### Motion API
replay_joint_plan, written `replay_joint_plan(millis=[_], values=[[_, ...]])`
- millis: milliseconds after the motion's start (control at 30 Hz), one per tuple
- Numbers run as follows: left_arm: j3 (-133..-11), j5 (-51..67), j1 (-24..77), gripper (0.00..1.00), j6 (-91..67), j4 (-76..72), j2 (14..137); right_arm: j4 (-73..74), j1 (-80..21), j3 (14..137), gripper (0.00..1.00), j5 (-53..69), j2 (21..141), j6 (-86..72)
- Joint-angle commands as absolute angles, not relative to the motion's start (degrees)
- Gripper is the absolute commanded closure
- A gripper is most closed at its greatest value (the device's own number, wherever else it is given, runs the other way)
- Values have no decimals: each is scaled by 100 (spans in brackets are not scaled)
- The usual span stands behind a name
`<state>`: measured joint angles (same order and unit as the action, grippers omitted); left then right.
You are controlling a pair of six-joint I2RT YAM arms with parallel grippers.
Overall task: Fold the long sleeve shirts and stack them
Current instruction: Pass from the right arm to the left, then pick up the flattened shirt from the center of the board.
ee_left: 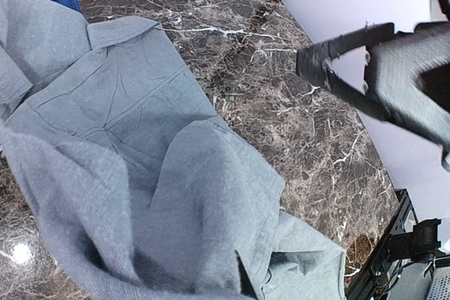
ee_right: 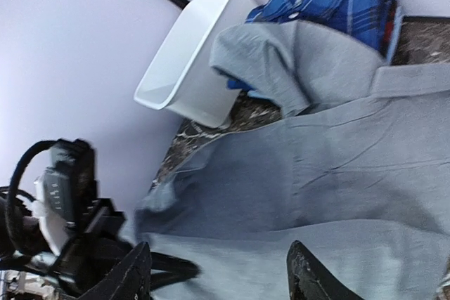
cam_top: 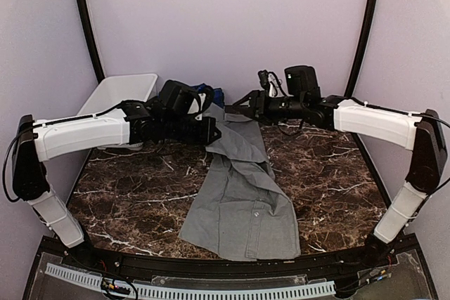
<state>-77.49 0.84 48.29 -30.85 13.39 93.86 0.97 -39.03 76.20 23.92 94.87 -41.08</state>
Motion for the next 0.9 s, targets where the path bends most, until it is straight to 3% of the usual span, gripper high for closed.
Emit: replay_joint_plan(millis=[0,167,367,867], values=[[-7819,290,4824,100,-2894,1619,8670,513,-3323,7300,34,2073,9287,-3560],[-8472,1769,4814,100,-2188,1412,8739,296,-2648,6918,26,2020,9634,-3278],[-9015,3557,4825,100,-1832,1572,8935,256,-2291,7301,21,2157,10623,-2934],[-8796,3220,4817,100,-1748,1776,8802,-2396,-2334,7333,16,3853,12415,-4835]])
